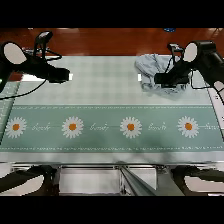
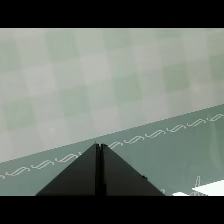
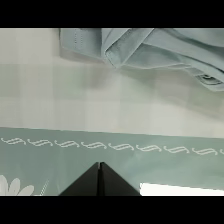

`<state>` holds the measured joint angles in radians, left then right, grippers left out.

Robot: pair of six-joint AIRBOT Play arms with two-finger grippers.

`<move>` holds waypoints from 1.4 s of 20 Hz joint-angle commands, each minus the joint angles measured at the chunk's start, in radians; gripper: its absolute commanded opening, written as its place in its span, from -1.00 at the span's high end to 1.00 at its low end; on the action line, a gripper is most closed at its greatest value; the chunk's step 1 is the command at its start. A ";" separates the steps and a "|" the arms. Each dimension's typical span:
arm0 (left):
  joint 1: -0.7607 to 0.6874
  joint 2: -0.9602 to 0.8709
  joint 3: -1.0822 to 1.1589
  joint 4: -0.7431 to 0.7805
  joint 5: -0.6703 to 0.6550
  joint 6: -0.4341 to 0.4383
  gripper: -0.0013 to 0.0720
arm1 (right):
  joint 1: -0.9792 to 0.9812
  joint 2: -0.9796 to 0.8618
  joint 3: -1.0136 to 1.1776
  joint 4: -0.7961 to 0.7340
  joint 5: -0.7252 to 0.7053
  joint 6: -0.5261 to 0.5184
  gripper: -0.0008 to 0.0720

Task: Fold the shirts.

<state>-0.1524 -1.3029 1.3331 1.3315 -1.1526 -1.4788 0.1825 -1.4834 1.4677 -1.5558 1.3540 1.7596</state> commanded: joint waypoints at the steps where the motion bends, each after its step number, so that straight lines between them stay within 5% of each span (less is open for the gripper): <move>1: -0.001 0.000 0.000 0.000 0.000 0.000 0.92 | 0.001 0.000 0.000 0.000 0.000 0.000 0.91; 14: -0.001 0.000 0.000 0.000 0.004 0.000 0.92 | 0.001 0.000 0.000 0.000 0.000 0.000 0.91; 20: -0.002 -0.014 0.000 0.001 0.213 0.000 0.89 | 0.001 0.000 0.000 -0.021 -0.145 0.002 0.91; 21: -0.002 -0.024 0.001 0.002 0.266 0.000 0.63 | 0.001 0.000 0.000 -0.022 -0.189 0.002 0.91; 23: -0.002 -0.043 0.001 0.005 0.364 -0.001 -0.42 | 0.001 0.000 0.000 -0.027 -0.266 0.002 0.85; 25: 0.008 -0.050 0.001 0.010 0.451 0.001 -0.41 | 0.001 0.000 0.004 -0.040 -0.347 0.001 -0.04; 28: 0.067 -0.048 0.028 0.016 0.463 0.000 -0.41 | -0.011 0.000 0.009 -0.214 -0.501 0.033 -0.17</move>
<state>-0.1242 -1.3472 1.3430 1.3396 -0.7559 -1.4780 0.1802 -1.4837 1.4712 -1.6341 1.0100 1.7638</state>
